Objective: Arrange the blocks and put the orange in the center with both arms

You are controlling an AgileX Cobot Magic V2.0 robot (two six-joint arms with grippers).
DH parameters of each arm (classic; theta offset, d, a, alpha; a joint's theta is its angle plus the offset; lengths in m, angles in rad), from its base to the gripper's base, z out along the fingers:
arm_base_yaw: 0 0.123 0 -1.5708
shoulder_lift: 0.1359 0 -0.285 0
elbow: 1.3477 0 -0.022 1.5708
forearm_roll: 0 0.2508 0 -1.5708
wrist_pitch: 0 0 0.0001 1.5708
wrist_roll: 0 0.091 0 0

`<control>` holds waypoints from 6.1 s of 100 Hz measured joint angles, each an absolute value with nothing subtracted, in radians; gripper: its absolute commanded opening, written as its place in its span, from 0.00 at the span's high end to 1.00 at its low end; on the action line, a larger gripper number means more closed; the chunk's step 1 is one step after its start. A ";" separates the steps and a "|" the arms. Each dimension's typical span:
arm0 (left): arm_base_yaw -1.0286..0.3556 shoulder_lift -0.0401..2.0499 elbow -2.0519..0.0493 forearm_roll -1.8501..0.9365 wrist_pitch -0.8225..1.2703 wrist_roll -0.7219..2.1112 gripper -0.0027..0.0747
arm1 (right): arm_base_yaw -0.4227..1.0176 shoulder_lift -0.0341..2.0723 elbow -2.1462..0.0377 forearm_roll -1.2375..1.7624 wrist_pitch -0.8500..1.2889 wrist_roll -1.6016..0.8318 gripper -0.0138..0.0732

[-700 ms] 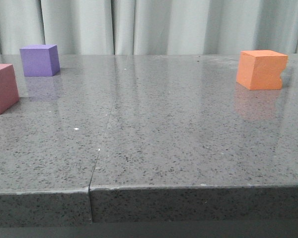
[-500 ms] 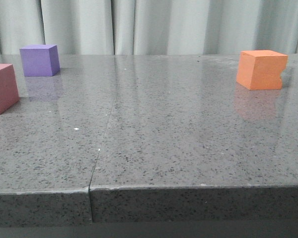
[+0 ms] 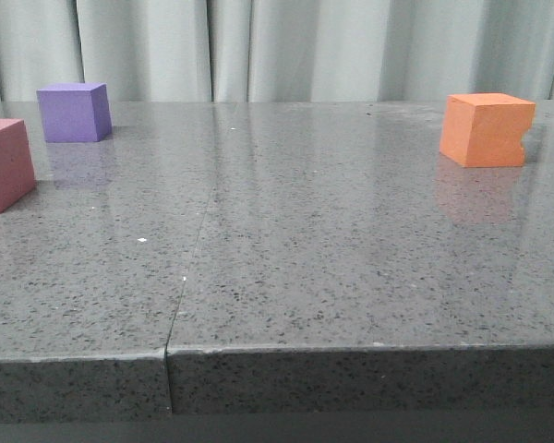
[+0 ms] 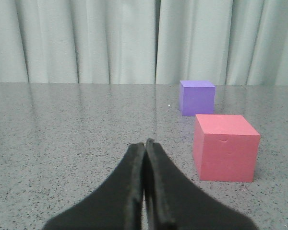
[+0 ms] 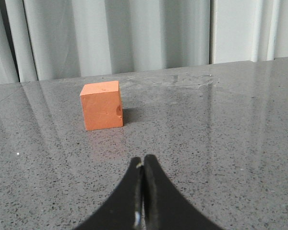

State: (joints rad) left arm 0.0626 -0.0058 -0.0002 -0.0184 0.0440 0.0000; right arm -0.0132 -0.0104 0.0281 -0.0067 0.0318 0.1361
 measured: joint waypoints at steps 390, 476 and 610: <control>0.063 -0.006 0.000 -0.018 0.044 0.000 0.99 | 0.080 2.067 -1.924 0.126 1.241 0.089 0.38; 0.063 -0.006 0.000 -0.018 0.044 0.000 0.99 | 0.110 2.067 -2.024 0.123 1.241 0.187 0.44; 0.063 -0.006 0.000 -0.018 0.044 0.000 0.99 | 0.490 2.149 -2.093 0.172 1.242 0.492 0.24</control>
State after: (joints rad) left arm 0.0626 -0.0058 -0.0002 -0.0184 0.0440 0.0000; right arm 0.4905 2.1490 -2.0933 0.1717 1.2424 0.4920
